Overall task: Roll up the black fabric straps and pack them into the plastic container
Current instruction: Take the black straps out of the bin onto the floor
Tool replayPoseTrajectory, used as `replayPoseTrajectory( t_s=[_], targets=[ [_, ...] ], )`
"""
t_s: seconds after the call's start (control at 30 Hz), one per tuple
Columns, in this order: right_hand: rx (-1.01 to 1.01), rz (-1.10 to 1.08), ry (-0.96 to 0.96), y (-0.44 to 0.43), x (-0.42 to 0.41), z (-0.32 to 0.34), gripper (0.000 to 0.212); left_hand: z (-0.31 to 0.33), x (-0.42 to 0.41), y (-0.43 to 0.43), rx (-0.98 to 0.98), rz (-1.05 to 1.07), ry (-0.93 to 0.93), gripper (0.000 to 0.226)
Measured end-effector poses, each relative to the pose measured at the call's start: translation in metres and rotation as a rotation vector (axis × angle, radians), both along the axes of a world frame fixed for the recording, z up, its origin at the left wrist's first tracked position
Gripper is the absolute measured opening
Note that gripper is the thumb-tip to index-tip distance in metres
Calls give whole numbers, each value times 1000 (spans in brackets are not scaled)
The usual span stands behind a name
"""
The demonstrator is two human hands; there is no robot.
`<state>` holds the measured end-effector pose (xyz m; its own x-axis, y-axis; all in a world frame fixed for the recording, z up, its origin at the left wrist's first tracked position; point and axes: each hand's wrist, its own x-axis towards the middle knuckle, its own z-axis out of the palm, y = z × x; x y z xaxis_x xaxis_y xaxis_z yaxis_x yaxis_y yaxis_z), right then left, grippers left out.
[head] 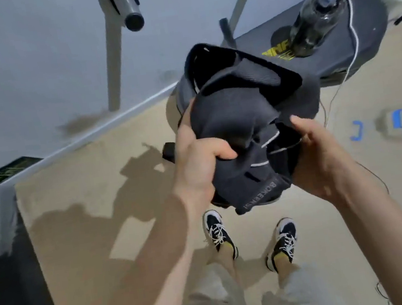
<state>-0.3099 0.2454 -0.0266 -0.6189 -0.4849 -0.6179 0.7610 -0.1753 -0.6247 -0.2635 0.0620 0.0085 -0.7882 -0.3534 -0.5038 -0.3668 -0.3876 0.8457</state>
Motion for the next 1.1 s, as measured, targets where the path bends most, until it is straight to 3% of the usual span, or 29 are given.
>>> replayPoseTrajectory(
  t_s=[0.13,0.17,0.27,0.33,0.4,0.47,0.53,0.6,0.7,0.8,0.87,1.0,1.1],
  targets=[
    [43,143,52,53,8,-20,96,-31,-4,80,41,-203,-79,74],
    [95,121,59,65,10,-31,92,-41,-4,97,56,-261,-111,71],
    [183,-54,-4,91,13,-69,44,-84,-13,135,80,-395,-242,64],
    [248,-158,-101,102,21,-107,28,-125,-21,149,-30,-506,-303,66],
    [307,-227,-186,105,27,-152,28,-173,-30,151,-209,-723,-398,84],
    [377,-296,-247,104,28,-202,30,-226,-36,139,-209,-868,-462,101],
    [467,-333,-257,102,25,-255,34,-283,-39,116,-43,-780,-495,86],
    [585,-333,-212,100,19,-311,41,-354,-37,81,-54,-628,-558,59],
    [701,-265,-145,92,11,-400,42,-483,-18,17,-448,-712,-704,54],
    [741,-231,-127,84,10,-484,39,-604,0,-33,-812,-974,-821,69],
    [724,-216,-109,77,14,-532,38,-665,5,-62,-995,-1004,-845,75],
    [637,-205,-103,62,27,-592,42,-745,6,-92,-1163,-955,-834,79],
    [590,-230,-152,54,36,-609,46,-764,3,-96,-1350,-885,-794,46]
  ],
)
